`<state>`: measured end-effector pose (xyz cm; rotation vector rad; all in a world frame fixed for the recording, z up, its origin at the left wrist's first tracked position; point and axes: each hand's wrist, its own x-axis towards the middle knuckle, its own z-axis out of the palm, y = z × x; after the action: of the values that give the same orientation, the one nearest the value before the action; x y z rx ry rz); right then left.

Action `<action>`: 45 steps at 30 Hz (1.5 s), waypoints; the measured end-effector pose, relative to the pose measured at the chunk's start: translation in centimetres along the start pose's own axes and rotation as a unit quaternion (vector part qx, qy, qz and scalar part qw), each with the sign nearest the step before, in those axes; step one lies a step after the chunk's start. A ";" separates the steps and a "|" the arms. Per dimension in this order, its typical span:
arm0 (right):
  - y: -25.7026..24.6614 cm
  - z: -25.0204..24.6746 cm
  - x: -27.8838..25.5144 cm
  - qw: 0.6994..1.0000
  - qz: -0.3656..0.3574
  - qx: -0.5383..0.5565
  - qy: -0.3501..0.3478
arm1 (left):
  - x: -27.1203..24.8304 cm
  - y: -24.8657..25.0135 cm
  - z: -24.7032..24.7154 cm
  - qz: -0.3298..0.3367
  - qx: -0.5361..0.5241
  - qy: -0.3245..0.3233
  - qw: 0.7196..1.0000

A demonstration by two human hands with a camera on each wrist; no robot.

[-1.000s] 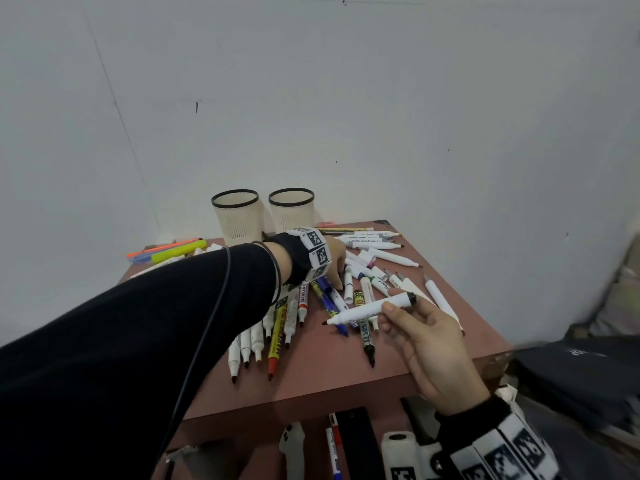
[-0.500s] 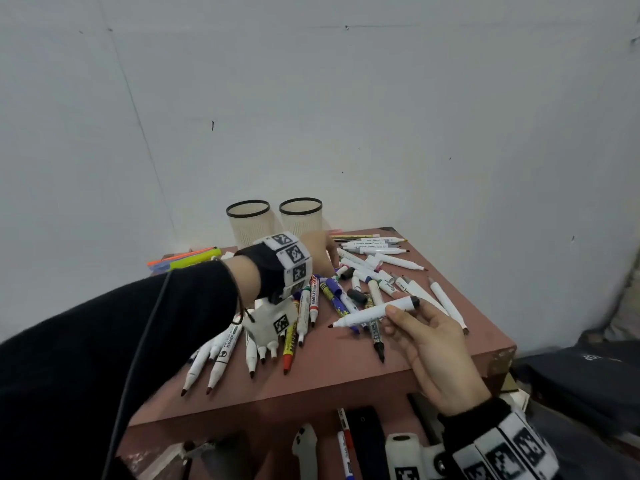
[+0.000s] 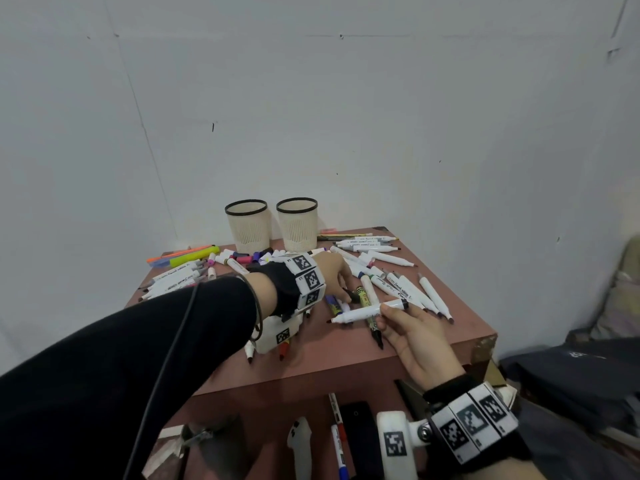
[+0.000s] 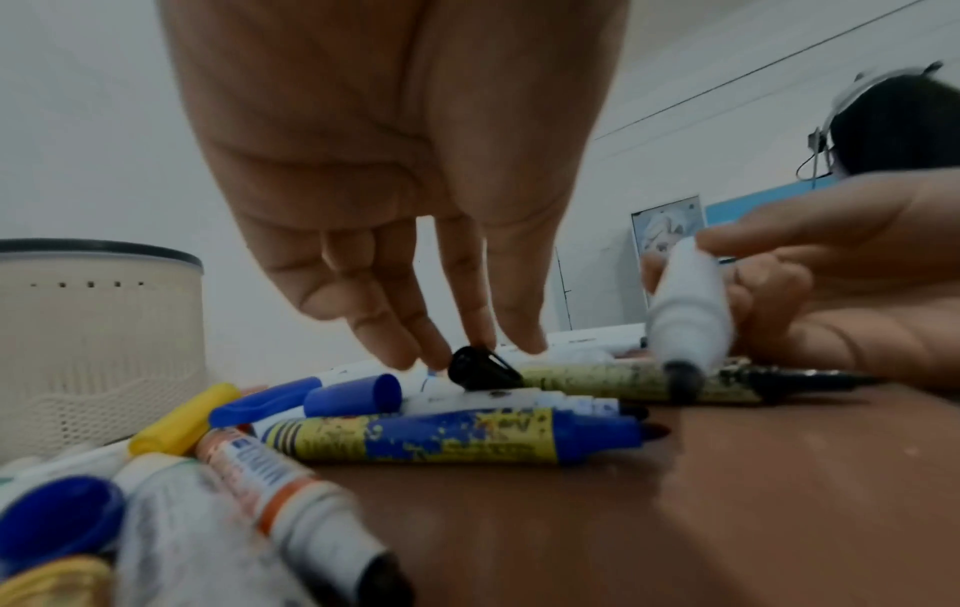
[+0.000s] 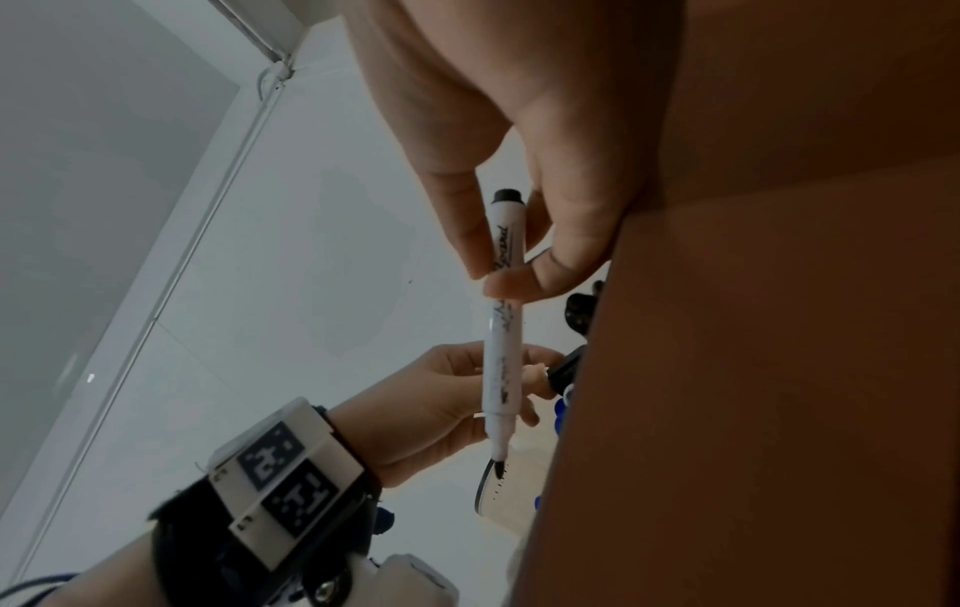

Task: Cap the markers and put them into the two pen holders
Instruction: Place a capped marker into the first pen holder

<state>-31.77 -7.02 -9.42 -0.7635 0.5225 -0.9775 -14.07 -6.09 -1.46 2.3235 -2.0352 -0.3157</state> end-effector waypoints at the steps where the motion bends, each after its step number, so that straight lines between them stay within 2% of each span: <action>1: 0.0 0.0 0.0 1.000 0.001 0.001 -0.001 | 0.1 0.1 0.1 -0.004 0.011 0.003 1.000; 7: -0.2 -0.2 0.0 1.000 0.006 0.003 -0.009 | 1.2 1.2 0.3 -0.008 0.072 -0.042 0.997; 10: -0.3 -0.3 0.0 1.000 0.008 0.008 -0.009 | 1.2 1.5 0.2 -0.008 0.066 -0.039 0.997; 12: -0.3 -0.3 0.0 1.000 0.008 0.013 -0.010 | 0.9 1.3 -0.1 -0.001 0.035 -0.008 0.999; 16: -0.2 -0.1 -0.1 1.000 0.000 0.029 -0.008 | -1.3 0.7 -0.7 -0.004 -0.067 0.099 0.993; 21: 0.0 0.3 -0.3 0.999 -0.009 0.042 -0.002 | -6.0 -0.4 -1.3 -0.005 -0.180 0.156 0.971; 25: 0.3 1.6 -0.8 0.999 -0.027 0.043 -0.005 | -9.7 -1.9 -0.7 -0.026 -0.297 0.223 0.928; 27: 0.4 2.5 -1.2 0.998 -0.038 0.042 -0.003 | -11.3 -2.3 -0.2 -0.027 -0.395 0.250 0.884; 29: 0.4 3.3 -1.7 0.998 -0.054 0.037 -0.008 | -12.6 -2.7 0.3 -0.031 -0.488 0.278 0.827; 31: 0.4 4.2 -2.3 0.997 -0.074 0.027 -0.015 | -13.8 -2.9 0.8 -0.037 -0.551 0.300 0.778; 36: -0.1 6.1 -3.9 0.991 -0.128 0.011 -0.044 | -15.7 -3.5 2.0 -0.041 -0.635 0.319 0.702; 41: -0.4 7.1 -5.0 0.989 -0.134 -0.025 -0.062 | -16.8 -3.1 3.0 -0.032 -0.673 0.321 0.666; 45: -0.2 7.8 -5.6 0.986 -0.141 -0.061 -0.068 | -17.4 -2.9 3.4 -0.019 -0.657 0.325 0.679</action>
<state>-29.07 0.40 -3.96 -1.0266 0.3634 -1.1524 -13.88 11.76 -3.04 1.1993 -0.7936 -0.5690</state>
